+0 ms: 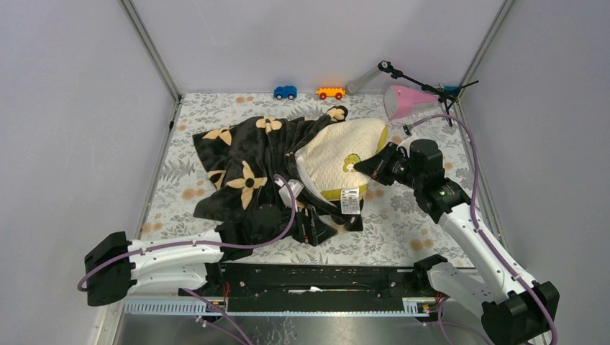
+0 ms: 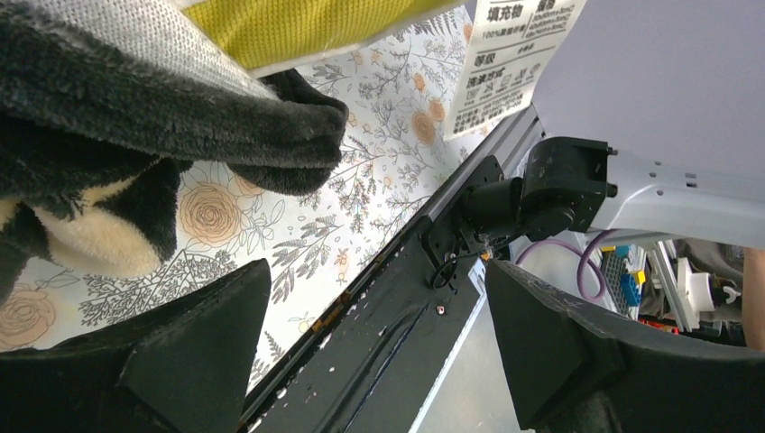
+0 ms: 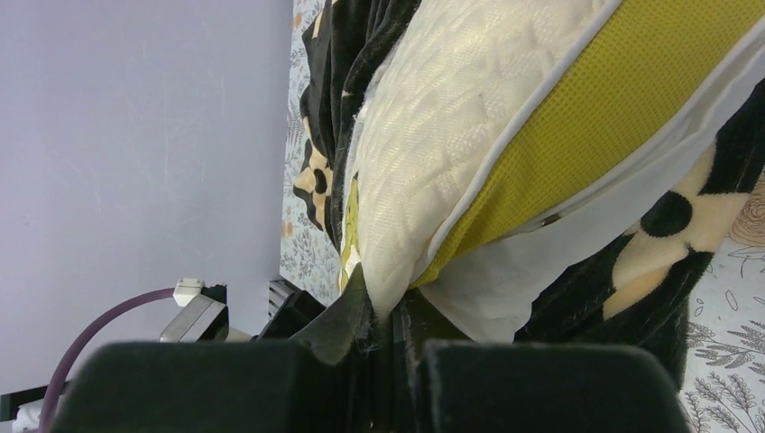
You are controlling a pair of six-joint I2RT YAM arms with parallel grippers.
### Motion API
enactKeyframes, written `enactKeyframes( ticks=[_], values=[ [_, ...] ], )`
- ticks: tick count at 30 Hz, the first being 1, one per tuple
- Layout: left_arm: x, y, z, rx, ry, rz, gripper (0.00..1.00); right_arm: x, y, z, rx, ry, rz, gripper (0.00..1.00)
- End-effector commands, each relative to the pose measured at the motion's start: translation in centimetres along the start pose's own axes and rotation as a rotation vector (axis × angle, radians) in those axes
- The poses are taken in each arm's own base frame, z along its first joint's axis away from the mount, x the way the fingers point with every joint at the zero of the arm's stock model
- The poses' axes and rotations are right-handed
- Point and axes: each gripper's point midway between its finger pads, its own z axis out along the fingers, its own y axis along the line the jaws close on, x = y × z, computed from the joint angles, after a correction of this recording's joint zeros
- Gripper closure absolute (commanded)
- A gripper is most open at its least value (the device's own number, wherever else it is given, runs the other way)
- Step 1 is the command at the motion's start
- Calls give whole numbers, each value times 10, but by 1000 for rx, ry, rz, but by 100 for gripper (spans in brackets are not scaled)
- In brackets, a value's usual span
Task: Remove the pillowcase from the pillow
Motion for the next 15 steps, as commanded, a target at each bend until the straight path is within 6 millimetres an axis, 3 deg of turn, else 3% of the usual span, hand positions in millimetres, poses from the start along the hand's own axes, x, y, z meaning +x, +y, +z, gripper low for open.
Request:
enactKeyframes(
  ticks=[1, 6, 15],
  values=[
    [-33, -29, 9, 85, -138, -66, 5, -25, 44, -9, -143, -91, -43, 100],
    [-22, -15, 11, 53, -169, -127, 3, -27, 44, -12, -119, -87, -73, 100],
    [-18, -32, 35, 57, -132, -49, 2, -16, 36, -23, -128, -96, -52, 100]
  ],
)
